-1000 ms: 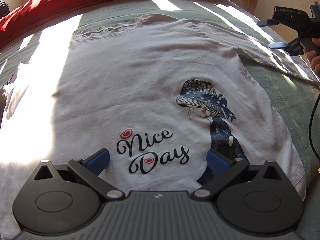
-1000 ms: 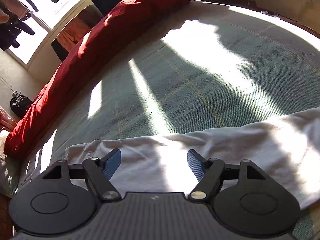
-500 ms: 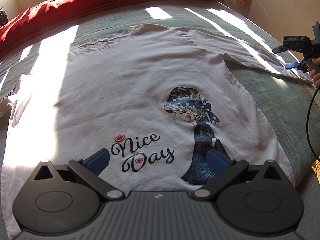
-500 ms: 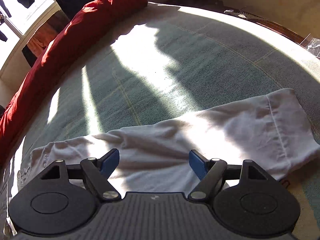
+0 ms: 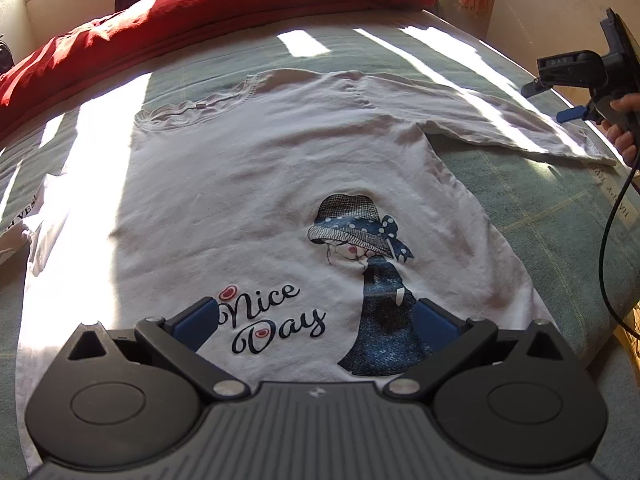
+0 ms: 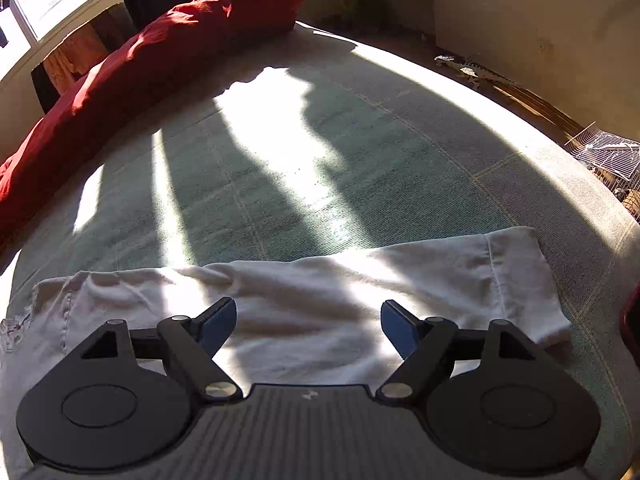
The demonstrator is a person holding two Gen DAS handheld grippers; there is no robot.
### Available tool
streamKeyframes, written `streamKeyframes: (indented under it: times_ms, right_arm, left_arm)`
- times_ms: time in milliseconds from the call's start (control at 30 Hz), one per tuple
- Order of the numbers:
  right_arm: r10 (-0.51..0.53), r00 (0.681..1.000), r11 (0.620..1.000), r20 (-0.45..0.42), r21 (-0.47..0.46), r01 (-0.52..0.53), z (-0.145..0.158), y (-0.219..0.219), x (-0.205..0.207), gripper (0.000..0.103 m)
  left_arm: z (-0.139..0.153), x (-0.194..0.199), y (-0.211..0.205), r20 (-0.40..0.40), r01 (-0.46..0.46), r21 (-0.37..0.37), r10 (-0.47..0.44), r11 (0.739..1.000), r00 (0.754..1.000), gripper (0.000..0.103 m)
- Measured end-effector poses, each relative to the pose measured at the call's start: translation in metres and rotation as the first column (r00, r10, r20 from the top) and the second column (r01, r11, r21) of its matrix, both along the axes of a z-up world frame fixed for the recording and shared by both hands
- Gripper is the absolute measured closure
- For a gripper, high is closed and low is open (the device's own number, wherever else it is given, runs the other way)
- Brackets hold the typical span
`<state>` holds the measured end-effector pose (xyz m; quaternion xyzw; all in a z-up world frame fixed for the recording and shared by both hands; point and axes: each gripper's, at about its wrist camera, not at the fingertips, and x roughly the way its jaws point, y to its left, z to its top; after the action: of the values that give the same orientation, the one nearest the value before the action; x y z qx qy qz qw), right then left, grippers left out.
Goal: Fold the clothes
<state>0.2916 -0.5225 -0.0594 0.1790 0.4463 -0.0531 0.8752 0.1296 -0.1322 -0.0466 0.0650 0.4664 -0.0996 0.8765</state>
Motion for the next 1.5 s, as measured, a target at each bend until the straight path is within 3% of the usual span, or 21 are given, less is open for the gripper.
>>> streamKeyframes:
  times_ms: [233, 333, 467, 633, 733, 833, 1000, 1033, 1133, 1200, 1300, 1367, 1500]
  right_arm:
    - [0.291, 0.957, 0.955, -0.016, -0.048, -0.292, -0.011, 0.151, 0.037, 0.019]
    - [0.372, 0.927, 0.909, -0.043, -0.185, -0.373, -0.025, 0.188, 0.039, 0.019]
    - [0.399, 0.915, 0.861, -0.066, -0.317, -0.398, -0.033, 0.181, 0.030, 0.007]
    - [0.344, 0.934, 0.890, -0.095, -0.286, -0.356, -0.018, 0.144, 0.014, 0.005]
    - [0.369, 0.927, 0.886, -0.066, -0.278, -0.372, -0.001, 0.155, 0.006, 0.005]
    - [0.443, 0.894, 0.850, -0.066, -0.284, -0.443, 0.002, 0.186, 0.000, 0.005]
    - [0.513, 0.841, 0.740, -0.173, -0.407, -0.535, -0.024, 0.221, -0.012, 0.005]
    - [0.506, 0.843, 0.739, -0.180, -0.414, -0.532, -0.027, 0.214, -0.017, 0.004]
    - [0.450, 0.871, 0.794, -0.198, -0.357, -0.492, -0.024, 0.184, -0.032, 0.000]
    - [0.428, 0.877, 0.788, -0.219, -0.384, -0.481, -0.019, 0.178, -0.043, 0.000]
    - [0.460, 0.875, 0.799, -0.153, -0.359, -0.483, 0.004, 0.178, -0.060, 0.000]
    - [0.494, 0.865, 0.807, -0.090, -0.325, -0.494, 0.016, 0.187, -0.068, 0.000]
    - [0.593, 0.805, 0.793, 0.004, -0.178, -0.583, 0.017, 0.218, -0.074, 0.000]
  left_arm:
    - [0.003, -0.003, 0.013, 0.005, -0.013, -0.009, 0.013, 1.000, 1.000, 0.000]
    - [0.002, -0.004, 0.024, 0.007, -0.031, -0.017, 0.031, 0.999, 0.999, 0.000]
    - [-0.002, -0.005, 0.041, 0.011, -0.062, -0.039, 0.063, 0.997, 0.998, 0.000]
    - [-0.003, -0.006, 0.052, 0.021, -0.081, -0.074, 0.083, 0.994, 0.996, 0.000]
    - [-0.001, -0.007, 0.056, 0.032, -0.087, -0.089, 0.090, 0.992, 0.995, 0.000]
    - [0.002, -0.010, 0.060, 0.040, -0.092, -0.101, 0.096, 0.991, 0.995, 0.000]
    - [0.008, -0.021, 0.069, 0.050, -0.100, -0.112, 0.106, 0.989, 0.993, 0.000]
    - [0.010, -0.022, 0.070, 0.055, -0.096, -0.114, 0.102, 0.989, 0.993, 0.000]
    - [0.013, -0.024, 0.071, 0.074, -0.084, -0.113, 0.093, 0.990, 0.993, 0.000]
    - [0.015, -0.026, 0.071, 0.084, -0.077, -0.122, 0.088, 0.990, 0.993, 0.000]
    - [0.018, -0.031, 0.070, 0.092, -0.069, -0.134, 0.082, 0.989, 0.992, 0.000]
    - [0.021, -0.035, 0.069, 0.099, -0.065, -0.130, 0.078, 0.989, 0.992, 0.000]
    - [0.027, -0.044, 0.073, 0.112, -0.071, -0.124, 0.085, 0.990, 0.990, 0.000]
